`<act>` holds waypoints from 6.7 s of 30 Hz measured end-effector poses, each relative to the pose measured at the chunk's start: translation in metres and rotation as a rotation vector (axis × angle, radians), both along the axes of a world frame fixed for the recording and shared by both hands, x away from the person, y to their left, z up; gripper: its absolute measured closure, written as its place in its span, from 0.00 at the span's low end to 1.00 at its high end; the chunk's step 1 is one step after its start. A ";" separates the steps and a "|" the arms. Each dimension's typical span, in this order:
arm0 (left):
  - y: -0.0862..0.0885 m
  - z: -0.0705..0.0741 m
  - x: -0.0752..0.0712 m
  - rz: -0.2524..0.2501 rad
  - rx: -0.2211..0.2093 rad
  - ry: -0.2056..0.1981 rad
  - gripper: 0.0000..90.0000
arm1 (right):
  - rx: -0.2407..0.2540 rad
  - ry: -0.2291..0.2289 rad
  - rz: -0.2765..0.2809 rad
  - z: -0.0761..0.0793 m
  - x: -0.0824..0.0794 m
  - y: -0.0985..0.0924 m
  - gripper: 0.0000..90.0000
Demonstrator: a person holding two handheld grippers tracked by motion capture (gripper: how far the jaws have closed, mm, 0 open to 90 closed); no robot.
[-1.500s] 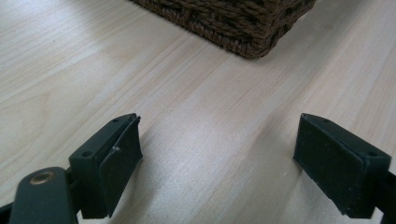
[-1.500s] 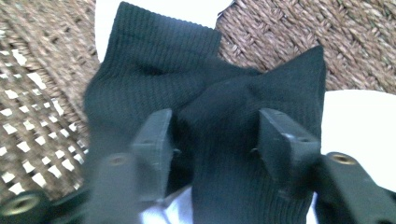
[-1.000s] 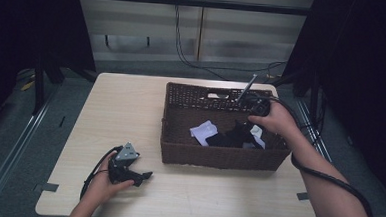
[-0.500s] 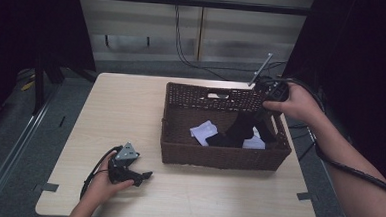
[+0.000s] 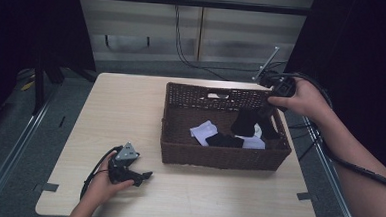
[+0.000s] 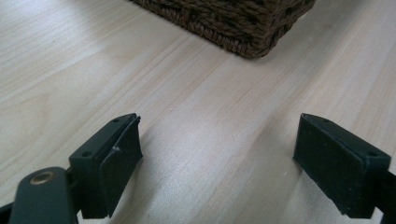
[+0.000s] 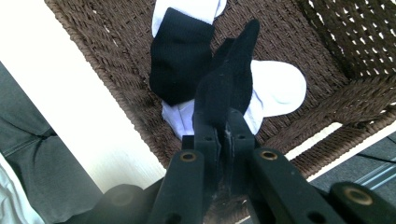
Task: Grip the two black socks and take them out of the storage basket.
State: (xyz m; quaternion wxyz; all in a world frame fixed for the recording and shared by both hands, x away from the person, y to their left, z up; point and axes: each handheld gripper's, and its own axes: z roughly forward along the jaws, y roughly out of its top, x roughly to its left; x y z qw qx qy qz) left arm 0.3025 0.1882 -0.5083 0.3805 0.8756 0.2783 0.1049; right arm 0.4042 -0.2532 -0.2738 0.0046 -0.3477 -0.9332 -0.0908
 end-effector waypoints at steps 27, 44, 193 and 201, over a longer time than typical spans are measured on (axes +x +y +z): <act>0.001 0.000 0.001 0.002 0.000 -0.006 0.16 | -0.016 -0.009 0.058 0.045 -0.020 0.001 0.96; 0.000 0.000 0.000 -0.002 0.002 -0.002 0.16 | 0.036 0.016 0.237 0.090 -0.087 0.025 0.96; 0.000 0.000 0.001 -0.003 0.003 -0.002 0.16 | -0.070 0.078 0.189 -0.068 0.011 0.049 0.85; 0.000 0.000 0.001 -0.003 0.003 -0.002 0.16 | -0.073 0.057 0.198 -0.048 0.006 0.049 0.85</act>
